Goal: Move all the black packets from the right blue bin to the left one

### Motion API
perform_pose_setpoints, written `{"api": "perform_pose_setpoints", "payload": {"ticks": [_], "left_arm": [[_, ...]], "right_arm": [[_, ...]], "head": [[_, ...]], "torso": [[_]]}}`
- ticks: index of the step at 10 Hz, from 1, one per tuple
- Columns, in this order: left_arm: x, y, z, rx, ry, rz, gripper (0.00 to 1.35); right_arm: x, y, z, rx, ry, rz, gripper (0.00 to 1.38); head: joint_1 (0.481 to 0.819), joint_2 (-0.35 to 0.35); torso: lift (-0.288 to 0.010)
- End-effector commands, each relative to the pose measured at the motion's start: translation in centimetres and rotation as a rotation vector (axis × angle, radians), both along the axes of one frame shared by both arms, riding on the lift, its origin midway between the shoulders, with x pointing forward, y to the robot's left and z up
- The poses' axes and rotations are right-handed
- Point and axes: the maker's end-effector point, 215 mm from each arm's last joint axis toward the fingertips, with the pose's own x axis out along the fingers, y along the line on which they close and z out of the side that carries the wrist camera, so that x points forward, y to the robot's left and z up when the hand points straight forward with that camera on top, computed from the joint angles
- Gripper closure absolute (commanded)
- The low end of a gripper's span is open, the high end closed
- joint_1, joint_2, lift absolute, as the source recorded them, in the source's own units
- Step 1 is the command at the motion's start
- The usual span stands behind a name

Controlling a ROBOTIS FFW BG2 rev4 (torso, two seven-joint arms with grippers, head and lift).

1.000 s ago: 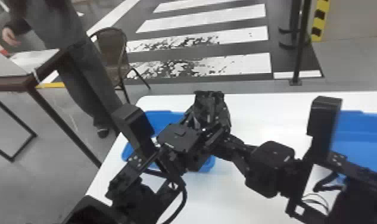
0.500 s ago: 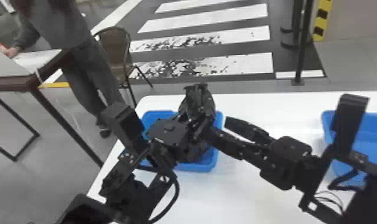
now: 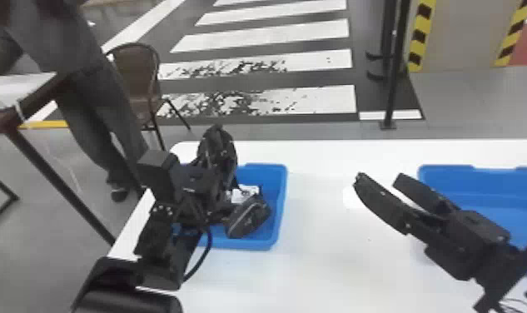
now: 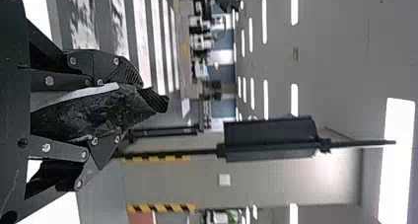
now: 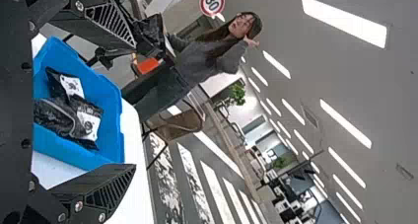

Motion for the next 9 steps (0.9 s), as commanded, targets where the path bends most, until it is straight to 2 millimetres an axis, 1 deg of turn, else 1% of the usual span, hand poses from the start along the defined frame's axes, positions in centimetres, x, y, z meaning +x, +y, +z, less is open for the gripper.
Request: {"api": "perform_pose_setpoints", "payload": {"ticks": [1, 2, 3, 4, 5, 6, 7, 8, 9], "left_arm": [[2.8, 2.9, -3.6, 0.079, 0.011, 0.083, 1.21], [4.2, 4.4, -5.9, 0.062, 0.011, 0.132, 1.12], [4.5, 4.4, -6.7, 0.010, 0.008, 0.130, 0.58], [2.9, 2.7, -4.3, -0.047, -0.099, 0.086, 0.01], [0.7, 1.4, -1.3, -0.161, -0.216, 0.025, 0.00], [-2.7, -0.2, 2.3, -0.242, -0.295, -0.019, 0.07], [-7.1, -1.5, 5.6, -0.259, -0.340, -0.043, 0.05], [-11.4, -2.3, 8.1, -0.247, -0.357, -0.058, 0.05], [-14.7, -2.0, 9.2, -0.185, -0.341, -0.032, 0.05]], "right_arm": [[-0.3, -1.5, -0.4, -0.004, 0.010, -0.031, 0.18], [-0.5, -1.5, 0.0, 0.000, 0.004, -0.032, 0.18], [-0.7, -1.5, 0.2, 0.004, 0.003, -0.031, 0.18], [-0.8, -1.9, 0.3, 0.005, -0.004, -0.042, 0.18], [-0.7, -2.7, 0.0, -0.013, -0.011, -0.067, 0.18], [-0.8, -3.9, 0.2, -0.046, -0.042, -0.108, 0.18], [-0.9, -5.6, 1.2, -0.048, -0.102, -0.168, 0.18], [-1.5, -8.0, 2.2, -0.104, -0.168, -0.247, 0.18], [-2.4, -10.9, 2.8, -0.163, -0.224, -0.329, 0.18]], "head": [[0.676, 0.250], [0.682, 0.258], [0.685, 0.265], [0.691, 0.271], [0.692, 0.263], [0.690, 0.240], [0.687, 0.223], [0.685, 0.211], [0.685, 0.184]], "torso": [[-0.140], [-0.140], [-0.140], [-0.140], [-0.140], [-0.140], [-0.140], [-0.140], [-0.140]]}}
